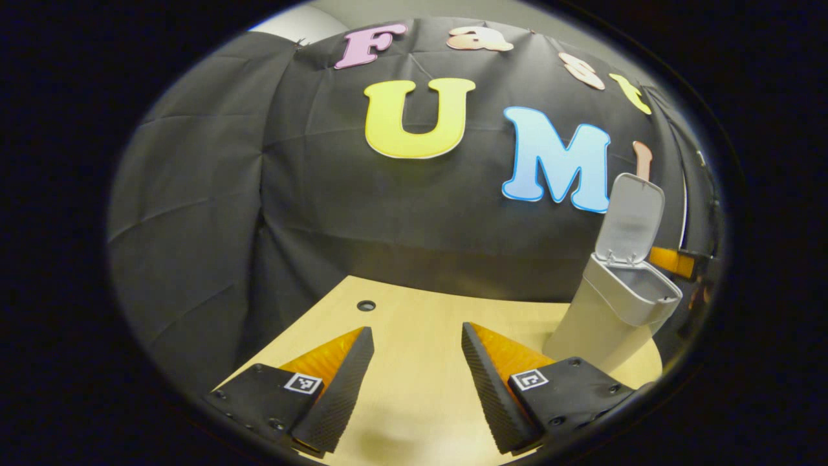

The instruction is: Press the lid of the desktop garbage bin to open it, pick up the crumpled paper on the desktop and throw it into the bin, then pick up the pop can on the desktop and drop it into the bin, and finally close the garbage bin lid.

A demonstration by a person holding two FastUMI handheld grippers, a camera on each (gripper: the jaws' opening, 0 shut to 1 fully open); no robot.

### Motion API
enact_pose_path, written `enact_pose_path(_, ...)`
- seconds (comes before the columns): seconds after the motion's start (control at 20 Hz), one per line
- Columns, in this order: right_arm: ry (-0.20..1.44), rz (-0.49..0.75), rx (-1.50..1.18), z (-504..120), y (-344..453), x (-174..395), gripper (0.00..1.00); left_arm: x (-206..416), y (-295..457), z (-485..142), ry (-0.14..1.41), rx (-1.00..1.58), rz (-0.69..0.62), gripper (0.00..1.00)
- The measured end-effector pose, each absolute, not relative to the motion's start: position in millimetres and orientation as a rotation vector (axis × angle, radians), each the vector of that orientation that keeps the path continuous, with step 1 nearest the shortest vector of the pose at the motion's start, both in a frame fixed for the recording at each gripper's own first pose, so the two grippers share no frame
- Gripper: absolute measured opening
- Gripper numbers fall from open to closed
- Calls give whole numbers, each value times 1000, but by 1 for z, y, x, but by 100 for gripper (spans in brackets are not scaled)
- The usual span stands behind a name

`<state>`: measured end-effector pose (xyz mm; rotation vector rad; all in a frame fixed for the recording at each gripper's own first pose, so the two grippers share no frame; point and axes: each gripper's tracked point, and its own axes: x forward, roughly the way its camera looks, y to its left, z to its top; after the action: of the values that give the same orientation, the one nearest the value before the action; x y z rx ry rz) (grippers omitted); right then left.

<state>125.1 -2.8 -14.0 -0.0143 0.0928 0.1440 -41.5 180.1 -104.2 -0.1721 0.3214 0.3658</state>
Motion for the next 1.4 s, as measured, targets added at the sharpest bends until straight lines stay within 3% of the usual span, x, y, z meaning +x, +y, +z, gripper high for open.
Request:
enact_pose_path(0.55, -135, 114, -39, 119, -24, 137, 84, -29, 142, -111, 332, -167, 272, 90)
enact_pose_path(0.9, -229, 135, -68, 180, -17, 157, 84, -44, 143, -114, 341, -144, 286, 93)
enact_pose_path(1.35, -128, 141, -8, 155, -8, 207, 81, -68, 151, -114, 344, -138, 323, 93)
enact_pose_path(1.4, -110, 140, -6, 149, -7, 213, 84, -72, 154, -113, 347, -134, 335, 90)
